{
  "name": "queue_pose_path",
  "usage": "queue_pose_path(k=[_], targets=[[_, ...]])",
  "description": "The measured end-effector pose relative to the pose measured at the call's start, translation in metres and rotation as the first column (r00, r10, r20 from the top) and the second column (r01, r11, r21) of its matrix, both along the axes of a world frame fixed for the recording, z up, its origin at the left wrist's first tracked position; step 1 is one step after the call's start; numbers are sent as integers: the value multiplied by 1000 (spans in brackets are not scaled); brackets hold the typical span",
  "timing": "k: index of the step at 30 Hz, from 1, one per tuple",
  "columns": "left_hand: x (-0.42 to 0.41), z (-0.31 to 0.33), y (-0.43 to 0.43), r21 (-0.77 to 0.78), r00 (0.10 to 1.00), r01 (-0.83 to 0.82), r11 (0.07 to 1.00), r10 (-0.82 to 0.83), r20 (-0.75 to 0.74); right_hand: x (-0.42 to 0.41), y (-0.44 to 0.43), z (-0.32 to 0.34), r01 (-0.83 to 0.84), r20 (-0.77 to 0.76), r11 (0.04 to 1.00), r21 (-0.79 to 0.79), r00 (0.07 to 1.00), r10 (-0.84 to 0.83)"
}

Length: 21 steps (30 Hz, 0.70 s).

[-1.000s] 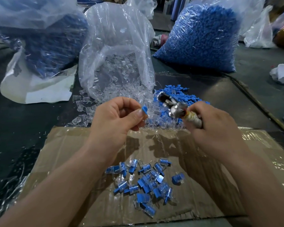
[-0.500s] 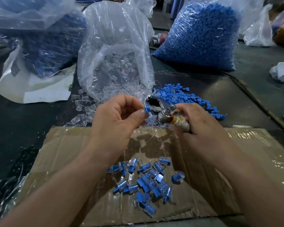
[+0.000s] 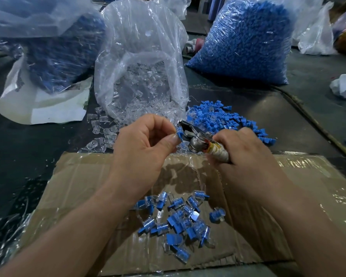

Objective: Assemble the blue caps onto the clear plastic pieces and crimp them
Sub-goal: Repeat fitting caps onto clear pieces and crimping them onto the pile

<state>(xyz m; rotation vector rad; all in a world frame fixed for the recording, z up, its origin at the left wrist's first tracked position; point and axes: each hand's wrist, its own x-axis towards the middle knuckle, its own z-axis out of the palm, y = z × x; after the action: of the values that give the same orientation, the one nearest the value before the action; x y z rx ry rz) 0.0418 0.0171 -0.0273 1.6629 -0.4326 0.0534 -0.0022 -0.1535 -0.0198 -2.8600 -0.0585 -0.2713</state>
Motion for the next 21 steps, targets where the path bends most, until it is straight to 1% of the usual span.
queue_pose_path(k=[2, 6, 9, 21], targets=[[0, 0, 0, 4, 1000, -4, 1000, 4, 2, 1, 2, 2, 1, 19, 999, -41, 1000, 0], [-1, 1, 0, -9, 1000, -12, 1000, 12, 1, -2, 4, 3, 43, -72, 997, 64, 997, -39], [-2, 2, 0, -8, 1000, -13, 1000, 14, 15, -3, 5, 5, 46, -111, 995, 93, 993, -35], [-4, 2, -1, 36, 1000, -29, 999, 29, 9, -2, 6, 8, 56, -163, 995, 81, 986, -42]])
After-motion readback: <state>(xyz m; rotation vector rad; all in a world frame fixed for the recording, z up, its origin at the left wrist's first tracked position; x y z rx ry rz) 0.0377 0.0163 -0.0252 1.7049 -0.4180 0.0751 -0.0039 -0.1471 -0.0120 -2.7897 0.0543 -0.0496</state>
